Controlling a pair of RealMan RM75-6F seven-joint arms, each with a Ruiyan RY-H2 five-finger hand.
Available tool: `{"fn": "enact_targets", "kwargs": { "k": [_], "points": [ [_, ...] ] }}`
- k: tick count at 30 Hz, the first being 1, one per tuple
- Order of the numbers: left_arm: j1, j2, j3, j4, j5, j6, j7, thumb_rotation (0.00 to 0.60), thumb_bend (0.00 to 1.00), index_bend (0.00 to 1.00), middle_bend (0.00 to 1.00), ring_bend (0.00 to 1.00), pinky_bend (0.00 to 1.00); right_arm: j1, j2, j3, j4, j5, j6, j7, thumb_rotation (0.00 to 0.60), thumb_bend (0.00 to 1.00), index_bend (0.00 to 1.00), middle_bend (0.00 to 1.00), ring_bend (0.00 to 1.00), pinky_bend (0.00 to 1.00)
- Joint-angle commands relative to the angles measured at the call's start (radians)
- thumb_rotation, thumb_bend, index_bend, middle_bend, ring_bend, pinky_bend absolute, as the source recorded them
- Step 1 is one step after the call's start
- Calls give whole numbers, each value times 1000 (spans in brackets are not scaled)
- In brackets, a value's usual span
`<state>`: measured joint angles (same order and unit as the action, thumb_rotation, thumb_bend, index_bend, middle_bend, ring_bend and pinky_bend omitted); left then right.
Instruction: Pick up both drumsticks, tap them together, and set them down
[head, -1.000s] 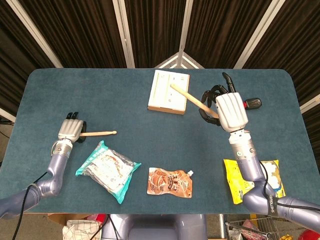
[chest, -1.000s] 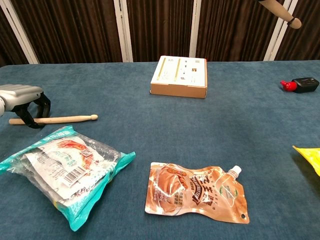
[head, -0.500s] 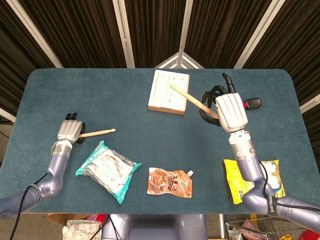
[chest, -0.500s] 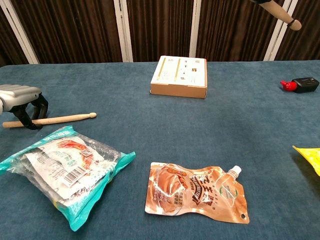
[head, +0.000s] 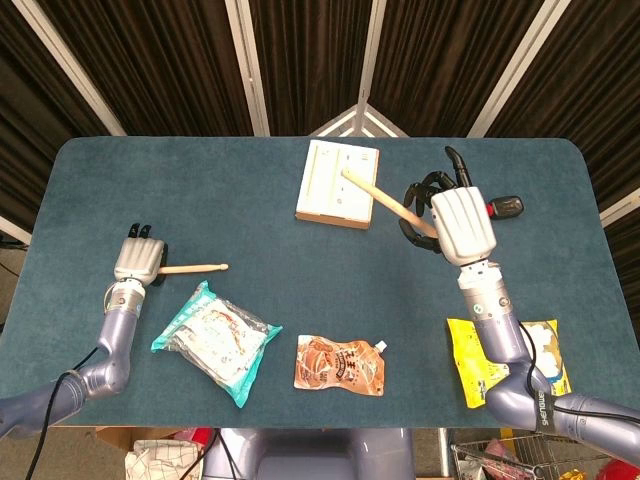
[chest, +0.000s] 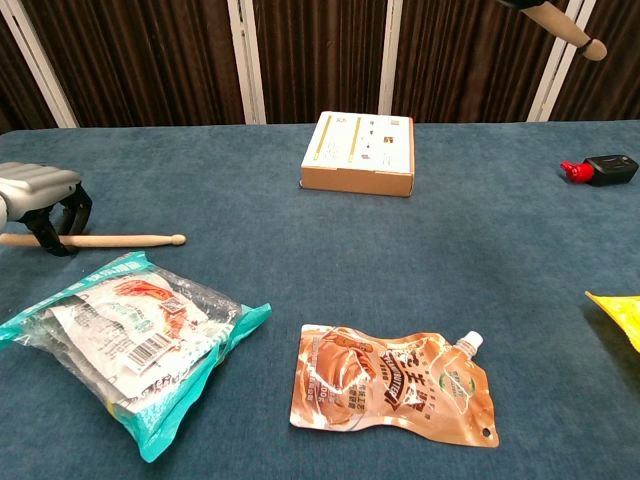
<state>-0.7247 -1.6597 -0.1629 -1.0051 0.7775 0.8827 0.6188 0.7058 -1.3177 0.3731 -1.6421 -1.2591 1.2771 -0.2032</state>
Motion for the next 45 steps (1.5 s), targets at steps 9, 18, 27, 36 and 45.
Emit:
{"fn": "enact_targets", "kwargs": {
  "k": [9,18,27,36,45],
  "points": [
    [8,5,-1,-10,5,41,36,600,422,643,627,103,0,1,-4,-4,8,-5,0,-7,600,390,688,670,370,0],
    [20,11,-3,-12,46,90,31,600,422,647,627,103,0,6,-7,1,8,-3,2,-17,600,390,688,670,370,0],
    [51,78,-12,-86,253,229,-163,600,422,651,627,103,0,12,-15,7,6,8,1,-33,600,391,688,670,370,0],
    [89,203,-1,-234,533,440,-405,600,420,652,626,103,0,26,-53,12,34,43,-9,-52,600,411,688,674,379,0],
    [113,289,-10,-376,634,508,-510,600,419,657,626,103,0,102,-120,27,183,-7,-56,26,600,414,688,676,386,0]
  ]
}}
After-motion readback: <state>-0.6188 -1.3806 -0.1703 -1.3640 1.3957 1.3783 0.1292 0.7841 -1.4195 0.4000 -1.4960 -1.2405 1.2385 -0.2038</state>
